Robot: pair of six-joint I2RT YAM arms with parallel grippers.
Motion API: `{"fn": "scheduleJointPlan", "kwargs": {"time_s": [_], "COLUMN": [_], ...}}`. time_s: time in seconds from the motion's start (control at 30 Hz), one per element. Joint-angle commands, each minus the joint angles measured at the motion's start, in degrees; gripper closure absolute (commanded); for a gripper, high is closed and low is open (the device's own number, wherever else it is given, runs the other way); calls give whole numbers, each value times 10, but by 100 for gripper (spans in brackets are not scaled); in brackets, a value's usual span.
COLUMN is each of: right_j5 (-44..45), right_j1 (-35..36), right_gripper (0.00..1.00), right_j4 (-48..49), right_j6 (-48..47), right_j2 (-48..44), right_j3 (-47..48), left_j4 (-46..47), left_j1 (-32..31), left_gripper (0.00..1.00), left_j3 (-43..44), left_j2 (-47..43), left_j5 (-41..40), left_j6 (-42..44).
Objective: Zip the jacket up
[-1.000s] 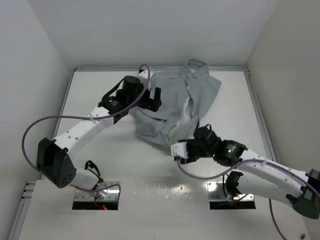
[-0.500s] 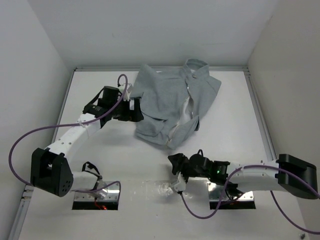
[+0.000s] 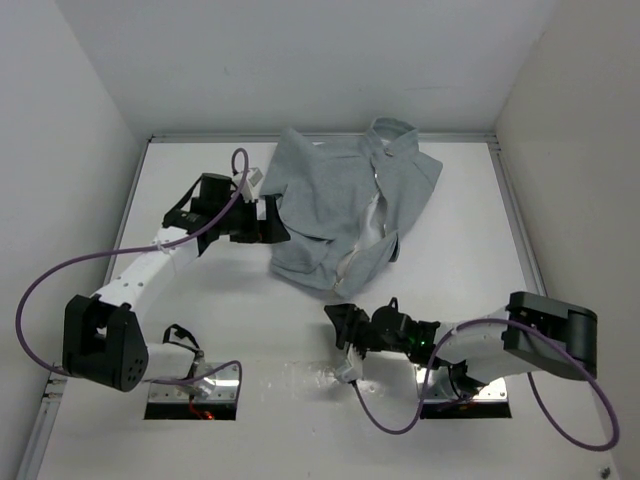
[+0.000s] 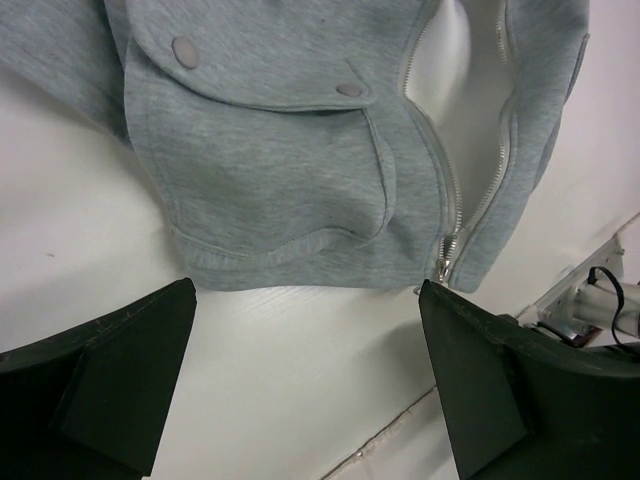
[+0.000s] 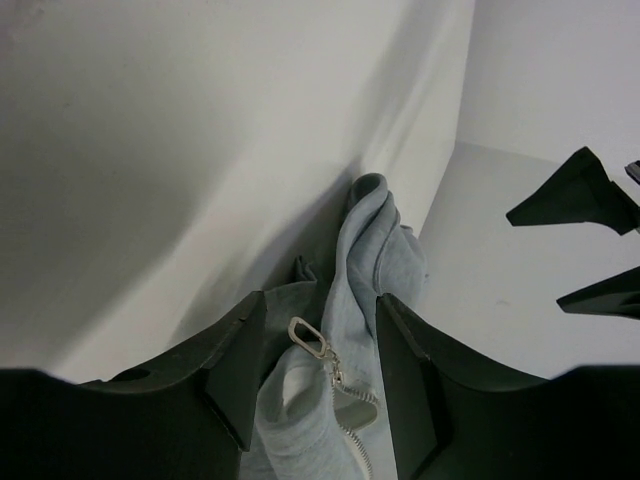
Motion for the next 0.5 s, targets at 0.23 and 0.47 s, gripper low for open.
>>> {"fn": "scheduleJointPlan", "kwargs": {"time_s": [0.23, 0.47], "right_j5": [-13, -18], "right_j1": [-44, -63], "right_gripper": [58, 59], "right_j4": [145, 180], "right_j6": [-59, -67], "right_j2": [103, 138], "right_j3": [20, 18], "left_j4": [15, 15], "left_j1": [19, 24], "left_gripper": [0, 0], "left_j3": [20, 20], "left_j2": [16, 28], "left_j5": [45, 55], "left_j6": [-21, -27]}}
